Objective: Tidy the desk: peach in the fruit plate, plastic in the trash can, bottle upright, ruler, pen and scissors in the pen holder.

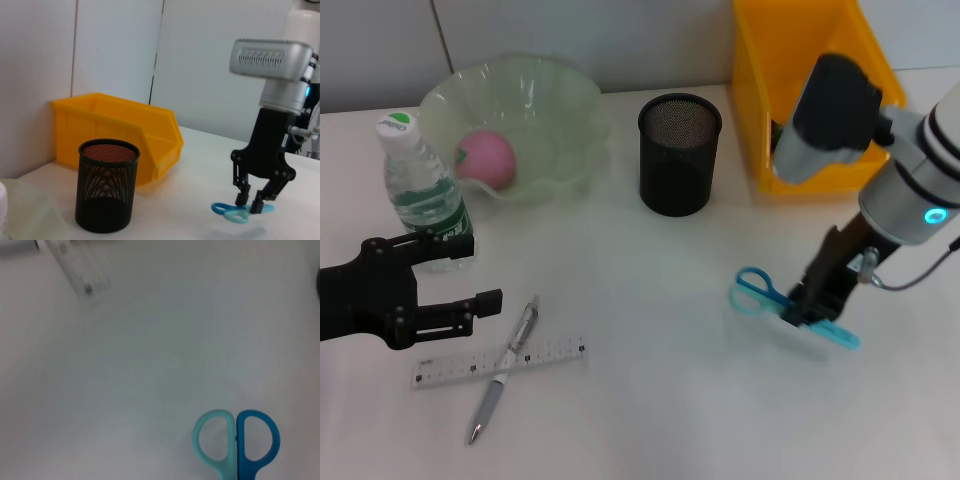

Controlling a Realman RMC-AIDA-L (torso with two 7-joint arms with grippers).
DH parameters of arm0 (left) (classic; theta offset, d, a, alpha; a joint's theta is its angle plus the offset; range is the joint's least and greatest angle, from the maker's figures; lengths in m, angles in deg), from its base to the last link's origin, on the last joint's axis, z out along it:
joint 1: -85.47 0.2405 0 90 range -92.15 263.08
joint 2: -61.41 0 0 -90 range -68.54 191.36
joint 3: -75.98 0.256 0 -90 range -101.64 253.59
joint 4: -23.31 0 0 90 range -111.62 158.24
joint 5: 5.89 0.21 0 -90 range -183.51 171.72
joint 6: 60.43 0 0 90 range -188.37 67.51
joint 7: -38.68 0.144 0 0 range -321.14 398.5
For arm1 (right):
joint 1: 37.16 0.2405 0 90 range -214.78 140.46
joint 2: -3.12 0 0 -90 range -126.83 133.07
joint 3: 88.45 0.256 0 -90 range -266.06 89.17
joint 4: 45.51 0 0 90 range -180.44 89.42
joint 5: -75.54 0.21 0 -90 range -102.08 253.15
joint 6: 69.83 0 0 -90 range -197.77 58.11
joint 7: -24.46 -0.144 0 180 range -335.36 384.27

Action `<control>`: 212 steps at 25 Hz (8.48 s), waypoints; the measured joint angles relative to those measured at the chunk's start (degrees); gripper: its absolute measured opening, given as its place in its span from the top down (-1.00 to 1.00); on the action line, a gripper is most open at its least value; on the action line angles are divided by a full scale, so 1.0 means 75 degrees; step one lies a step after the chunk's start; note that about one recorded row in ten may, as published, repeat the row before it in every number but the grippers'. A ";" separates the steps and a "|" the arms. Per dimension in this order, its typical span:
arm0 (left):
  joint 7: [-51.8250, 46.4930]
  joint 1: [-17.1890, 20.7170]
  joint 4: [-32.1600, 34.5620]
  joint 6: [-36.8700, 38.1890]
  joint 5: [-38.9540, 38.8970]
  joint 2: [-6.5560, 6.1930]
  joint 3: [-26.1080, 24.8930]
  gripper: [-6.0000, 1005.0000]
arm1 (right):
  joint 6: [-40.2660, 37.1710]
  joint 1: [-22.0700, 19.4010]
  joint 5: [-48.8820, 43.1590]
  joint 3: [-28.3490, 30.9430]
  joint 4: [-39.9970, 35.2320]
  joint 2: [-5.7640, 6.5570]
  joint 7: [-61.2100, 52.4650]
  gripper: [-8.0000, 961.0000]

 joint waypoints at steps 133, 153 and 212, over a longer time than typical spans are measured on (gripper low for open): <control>-0.1071 -0.0673 0.0028 0.0128 0.0126 -0.0255 0.0642 -0.62 | 0.0022 -0.1035 0.6087 0.1562 0.3330 0.1340 0.4557 -0.66; -0.2080 -0.1791 0.2058 0.0003 0.2723 0.0262 0.2744 -0.62 | 0.0074 -0.0493 0.5118 0.1675 0.3310 0.1292 0.4394 -0.66; -0.2880 -0.2675 0.0806 -0.2687 0.3450 0.0351 0.5874 0.05 | 0.0599 -0.0393 0.4600 0.1666 0.3343 0.0998 0.4430 -0.65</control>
